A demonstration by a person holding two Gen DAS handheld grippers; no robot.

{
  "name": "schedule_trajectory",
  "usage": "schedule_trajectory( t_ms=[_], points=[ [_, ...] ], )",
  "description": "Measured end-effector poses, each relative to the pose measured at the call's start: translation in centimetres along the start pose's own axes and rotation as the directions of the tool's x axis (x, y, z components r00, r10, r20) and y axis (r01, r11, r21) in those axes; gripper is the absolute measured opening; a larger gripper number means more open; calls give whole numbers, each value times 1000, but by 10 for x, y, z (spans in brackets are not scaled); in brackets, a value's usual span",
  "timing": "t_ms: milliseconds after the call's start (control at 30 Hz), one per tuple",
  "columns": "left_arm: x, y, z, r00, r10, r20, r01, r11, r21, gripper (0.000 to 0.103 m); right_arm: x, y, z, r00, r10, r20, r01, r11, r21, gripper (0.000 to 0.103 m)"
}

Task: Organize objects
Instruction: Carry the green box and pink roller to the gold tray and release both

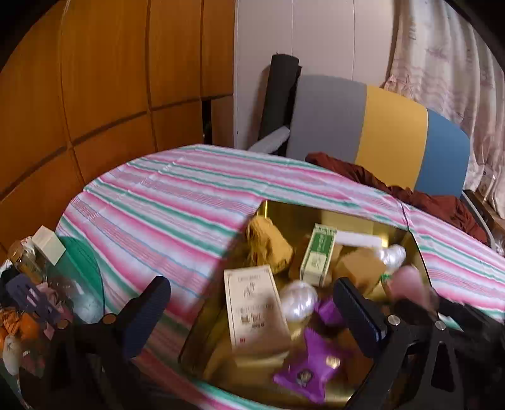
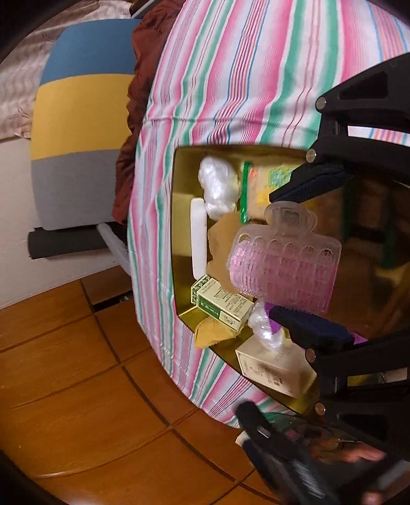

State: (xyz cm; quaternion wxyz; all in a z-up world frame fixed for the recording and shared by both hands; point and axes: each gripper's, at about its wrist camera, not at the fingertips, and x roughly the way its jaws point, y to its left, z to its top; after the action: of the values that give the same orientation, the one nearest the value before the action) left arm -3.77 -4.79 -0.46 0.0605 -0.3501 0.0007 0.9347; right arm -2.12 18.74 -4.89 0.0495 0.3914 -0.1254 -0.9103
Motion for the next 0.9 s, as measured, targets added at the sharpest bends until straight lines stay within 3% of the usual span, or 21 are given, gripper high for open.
schedule_trajectory(
  t_ms=[167,233,400,467,533,633,767,900],
  points=[
    [-5,3,-10,999,42,-18,-42,999,8,103,16,-4,10,999,-38,-27,38,999,26,71],
    [-6,1,-14,998,68,-19,-68,997,32,103,3,-9,9,999,-28,17,27,998,57,86],
    [-10,-5,-19,993,114,-11,-112,990,86,103,-30,-15,-2,997,-5,81,-1,997,74,86],
    [-12,-7,-19,992,124,-18,-122,988,97,103,-37,-11,-8,995,-45,92,41,998,42,80],
    [-14,-7,-21,991,136,-20,-133,986,99,103,-35,-3,-9,986,-143,82,144,990,-1,51],
    [-13,-8,-23,989,136,-52,-131,987,88,103,-19,5,-6,983,-174,52,177,982,-62,39],
    [-11,-11,-26,987,119,-107,-110,990,84,103,9,19,-1,984,-177,32,180,974,-136,38],
    [-14,-14,-27,984,133,-117,-122,987,103,103,2,11,3,994,-111,21,112,993,-37,40]
  ],
)
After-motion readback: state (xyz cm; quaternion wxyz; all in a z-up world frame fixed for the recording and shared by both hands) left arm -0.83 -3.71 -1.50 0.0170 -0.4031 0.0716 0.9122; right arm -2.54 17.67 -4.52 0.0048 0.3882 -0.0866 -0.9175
